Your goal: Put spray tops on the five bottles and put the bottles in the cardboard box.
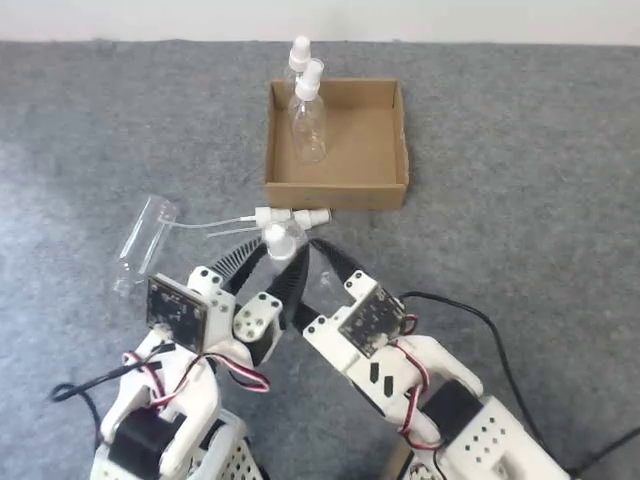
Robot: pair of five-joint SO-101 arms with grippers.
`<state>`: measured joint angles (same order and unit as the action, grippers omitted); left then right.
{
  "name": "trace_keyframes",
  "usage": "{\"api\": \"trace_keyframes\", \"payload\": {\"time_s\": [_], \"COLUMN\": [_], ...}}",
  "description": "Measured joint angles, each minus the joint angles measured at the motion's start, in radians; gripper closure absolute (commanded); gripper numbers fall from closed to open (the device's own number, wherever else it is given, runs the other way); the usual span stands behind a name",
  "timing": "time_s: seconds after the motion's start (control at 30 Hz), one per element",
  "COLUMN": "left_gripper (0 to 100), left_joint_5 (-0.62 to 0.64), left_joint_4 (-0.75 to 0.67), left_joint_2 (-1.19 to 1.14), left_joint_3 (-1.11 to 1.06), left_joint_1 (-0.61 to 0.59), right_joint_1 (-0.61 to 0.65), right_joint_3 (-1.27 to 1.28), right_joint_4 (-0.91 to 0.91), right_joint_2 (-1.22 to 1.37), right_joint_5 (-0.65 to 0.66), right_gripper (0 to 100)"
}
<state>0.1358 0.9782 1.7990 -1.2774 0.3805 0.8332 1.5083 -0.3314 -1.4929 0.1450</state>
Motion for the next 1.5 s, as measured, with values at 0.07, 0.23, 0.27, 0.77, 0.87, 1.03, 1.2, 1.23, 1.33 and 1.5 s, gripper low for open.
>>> {"api": "trace_keyframes", "payload": {"time_s": [0.07,0.23,0.27,0.77,0.87,1.03,1.2,1.23,1.33,1.5], "left_gripper": [87,84,82,80,80,80,80,80,80,80], "left_joint_5": [-0.025,-0.044,-0.052,-0.052,-0.052,-0.052,-0.04,-0.04,-0.04,-0.038], "left_joint_4": [0.003,0.005,0.005,0.114,0.114,0.114,0.118,0.124,0.155,0.169], "left_joint_2": [0.0,0.0,-0.002,-0.002,-0.002,-0.002,0.0,0.0,0.0,0.0], "left_joint_3": [0.0,-0.006,-0.008,0.071,0.1,0.124,0.141,0.149,0.18,0.19], "left_joint_1": [0.032,0.058,0.06,0.005,-0.049,-0.078,-0.08,-0.08,-0.081,-0.155], "right_joint_1": [-0.006,-0.008,-0.008,-0.031,-0.052,-0.064,-0.064,-0.068,-0.1,-0.104], "right_joint_3": [0.0,-0.002,-0.002,-0.002,-0.002,-0.002,-0.002,-0.002,-0.002,-0.002], "right_joint_4": [-0.031,-0.035,-0.035,-0.034,-0.034,-0.034,0.0,0.015,0.06,0.091], "right_joint_2": [-0.028,-0.037,-0.037,-0.037,-0.037,-0.037,-0.006,0.012,0.08,0.181], "right_joint_5": [0.0,0.0,0.0,0.0,0.0,-0.002,-0.002,-0.002,-0.002,-0.002], "right_gripper": [90.8,90.8,90.8,90.8,90.8,90.8,90.8,90.8,90.8,90.8]}}
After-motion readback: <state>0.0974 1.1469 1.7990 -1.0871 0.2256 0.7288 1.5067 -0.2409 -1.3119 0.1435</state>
